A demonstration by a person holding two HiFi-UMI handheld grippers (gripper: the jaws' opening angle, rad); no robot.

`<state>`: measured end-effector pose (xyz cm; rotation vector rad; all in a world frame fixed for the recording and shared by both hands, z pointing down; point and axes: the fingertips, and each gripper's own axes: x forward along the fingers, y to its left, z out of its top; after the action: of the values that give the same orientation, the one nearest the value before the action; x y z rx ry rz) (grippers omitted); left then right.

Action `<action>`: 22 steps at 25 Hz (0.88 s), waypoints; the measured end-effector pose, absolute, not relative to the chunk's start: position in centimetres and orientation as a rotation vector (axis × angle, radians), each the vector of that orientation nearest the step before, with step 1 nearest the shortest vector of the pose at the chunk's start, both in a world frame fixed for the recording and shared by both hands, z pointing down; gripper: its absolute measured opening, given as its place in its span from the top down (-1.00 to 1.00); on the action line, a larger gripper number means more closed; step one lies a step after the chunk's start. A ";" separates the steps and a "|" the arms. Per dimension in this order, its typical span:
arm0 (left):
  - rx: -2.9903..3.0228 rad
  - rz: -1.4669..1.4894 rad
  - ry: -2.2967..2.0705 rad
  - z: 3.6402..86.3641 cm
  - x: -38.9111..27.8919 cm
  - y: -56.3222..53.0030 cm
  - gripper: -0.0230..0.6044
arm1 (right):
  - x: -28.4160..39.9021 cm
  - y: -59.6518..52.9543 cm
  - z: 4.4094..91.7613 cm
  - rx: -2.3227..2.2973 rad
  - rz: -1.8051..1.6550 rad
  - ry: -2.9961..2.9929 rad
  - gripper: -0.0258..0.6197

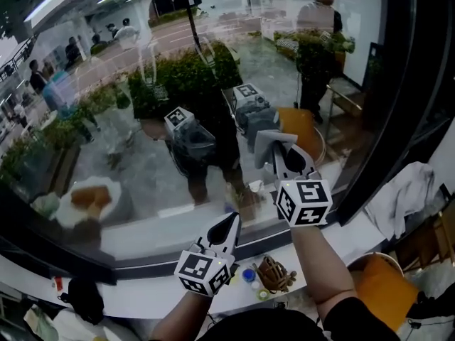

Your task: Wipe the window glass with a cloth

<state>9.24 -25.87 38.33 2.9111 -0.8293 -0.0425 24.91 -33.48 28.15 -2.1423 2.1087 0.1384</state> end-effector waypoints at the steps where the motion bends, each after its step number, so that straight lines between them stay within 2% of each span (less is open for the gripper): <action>1: 2.914 -0.040 -0.824 38.5 11.0 -25.6 0.90 | 26.9 -33.2 28.4 -2.149 0.135 2.100 0.79; 6: 2.929 -0.023 -0.798 39.6 20.4 -24.2 0.90 | 37.2 -31.5 29.9 -2.180 0.119 2.068 0.79; 22: 2.922 -0.026 -0.722 39.9 32.6 -23.1 0.90 | 51.6 -29.5 31.2 -2.284 0.068 1.989 0.79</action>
<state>32.59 -23.13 39.88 2.9217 -0.7220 -0.0258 51.58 -29.55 31.18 -2.2839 1.9893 0.0675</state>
